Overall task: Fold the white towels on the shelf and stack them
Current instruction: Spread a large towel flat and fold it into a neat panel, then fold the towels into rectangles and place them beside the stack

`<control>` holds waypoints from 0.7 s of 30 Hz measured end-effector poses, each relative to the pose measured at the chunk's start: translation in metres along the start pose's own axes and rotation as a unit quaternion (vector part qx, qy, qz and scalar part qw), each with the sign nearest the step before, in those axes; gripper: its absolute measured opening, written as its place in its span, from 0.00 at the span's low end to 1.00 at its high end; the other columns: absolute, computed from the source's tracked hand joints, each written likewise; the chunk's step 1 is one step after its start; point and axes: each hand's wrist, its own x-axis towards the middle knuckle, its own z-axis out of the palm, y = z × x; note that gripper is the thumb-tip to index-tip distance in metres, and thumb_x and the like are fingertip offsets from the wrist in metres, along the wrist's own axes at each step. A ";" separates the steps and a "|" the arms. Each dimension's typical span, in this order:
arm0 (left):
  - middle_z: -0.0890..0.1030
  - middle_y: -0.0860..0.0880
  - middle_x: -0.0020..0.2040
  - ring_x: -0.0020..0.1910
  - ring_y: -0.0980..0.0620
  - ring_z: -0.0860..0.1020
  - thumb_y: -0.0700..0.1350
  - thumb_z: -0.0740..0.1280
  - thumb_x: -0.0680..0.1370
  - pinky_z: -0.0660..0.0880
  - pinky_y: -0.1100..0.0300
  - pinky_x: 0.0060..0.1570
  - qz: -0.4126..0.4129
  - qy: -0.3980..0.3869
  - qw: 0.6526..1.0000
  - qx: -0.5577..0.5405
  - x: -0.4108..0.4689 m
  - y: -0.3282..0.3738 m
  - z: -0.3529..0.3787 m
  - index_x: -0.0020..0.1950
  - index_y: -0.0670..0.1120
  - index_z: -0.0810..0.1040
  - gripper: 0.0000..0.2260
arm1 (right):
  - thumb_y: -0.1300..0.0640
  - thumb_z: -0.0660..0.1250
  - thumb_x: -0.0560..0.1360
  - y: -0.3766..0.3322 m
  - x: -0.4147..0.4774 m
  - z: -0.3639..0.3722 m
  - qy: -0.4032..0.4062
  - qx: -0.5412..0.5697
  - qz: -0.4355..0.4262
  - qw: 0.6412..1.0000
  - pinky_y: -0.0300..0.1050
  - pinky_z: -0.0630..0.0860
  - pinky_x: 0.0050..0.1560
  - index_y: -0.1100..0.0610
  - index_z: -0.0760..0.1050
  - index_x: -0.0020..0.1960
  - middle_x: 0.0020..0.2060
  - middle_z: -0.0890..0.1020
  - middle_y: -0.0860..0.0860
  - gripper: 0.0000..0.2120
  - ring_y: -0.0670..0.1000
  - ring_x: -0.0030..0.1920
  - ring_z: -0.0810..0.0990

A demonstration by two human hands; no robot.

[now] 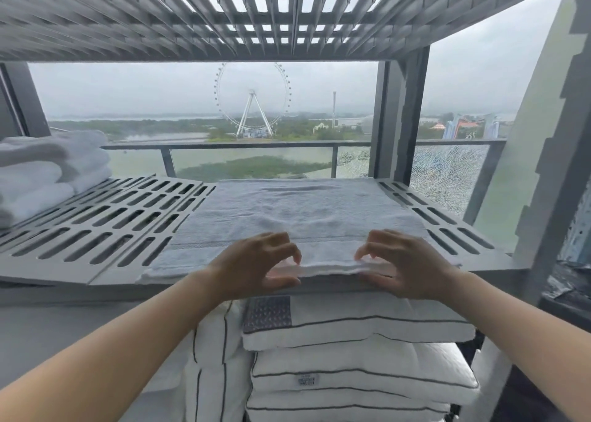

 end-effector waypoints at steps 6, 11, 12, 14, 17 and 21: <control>0.77 0.53 0.51 0.45 0.53 0.77 0.52 0.63 0.76 0.76 0.54 0.43 -0.086 -0.039 0.995 -0.026 -0.021 -0.020 -0.015 0.55 0.51 0.77 0.10 | 0.56 0.58 0.77 0.007 0.006 -0.004 -0.048 0.001 0.083 0.995 0.46 0.72 0.33 0.55 0.73 0.46 0.40 0.74 0.47 0.06 0.50 0.36 0.75; 0.78 0.53 0.48 0.45 0.49 0.77 0.45 0.62 0.71 0.69 0.58 0.39 -0.162 -0.104 0.980 0.055 -0.013 -0.033 -0.028 0.47 0.52 0.73 0.07 | 0.59 0.55 0.74 0.010 0.031 0.000 -0.129 -0.076 0.148 0.977 0.45 0.59 0.33 0.52 0.62 0.40 0.35 0.68 0.46 0.05 0.50 0.33 0.68; 0.78 0.52 0.46 0.45 0.47 0.76 0.44 0.61 0.70 0.67 0.58 0.37 -0.173 -0.105 0.977 0.075 -0.006 -0.037 -0.029 0.43 0.52 0.70 0.04 | 0.59 0.55 0.75 0.014 0.038 0.000 -0.134 -0.091 0.156 0.974 0.44 0.58 0.32 0.53 0.61 0.40 0.35 0.68 0.47 0.06 0.50 0.33 0.67; 0.78 0.49 0.45 0.45 0.44 0.76 0.42 0.59 0.70 0.65 0.58 0.36 -0.192 -0.100 0.970 0.112 0.009 -0.046 -0.032 0.41 0.51 0.66 0.05 | 0.60 0.53 0.75 0.028 0.055 -0.001 -0.122 -0.109 0.173 0.971 0.43 0.56 0.29 0.53 0.61 0.39 0.35 0.70 0.48 0.06 0.51 0.32 0.68; 0.80 0.47 0.47 0.47 0.44 0.77 0.41 0.58 0.71 0.66 0.58 0.38 -0.226 -0.076 0.958 0.161 0.031 -0.068 -0.037 0.42 0.50 0.68 0.04 | 0.60 0.52 0.76 0.053 0.080 -0.003 -0.081 -0.129 0.171 0.973 0.44 0.65 0.30 0.53 0.62 0.39 0.34 0.71 0.49 0.07 0.50 0.30 0.70; 0.80 0.45 0.48 0.47 0.42 0.78 0.40 0.58 0.71 0.68 0.56 0.41 -0.273 -0.034 0.941 0.197 0.056 -0.101 -0.032 0.49 0.48 0.73 0.09 | 0.59 0.51 0.77 0.090 0.117 0.007 -0.098 -0.157 0.168 0.968 0.41 0.59 0.27 0.52 0.61 0.42 0.35 0.72 0.49 0.06 0.49 0.31 0.70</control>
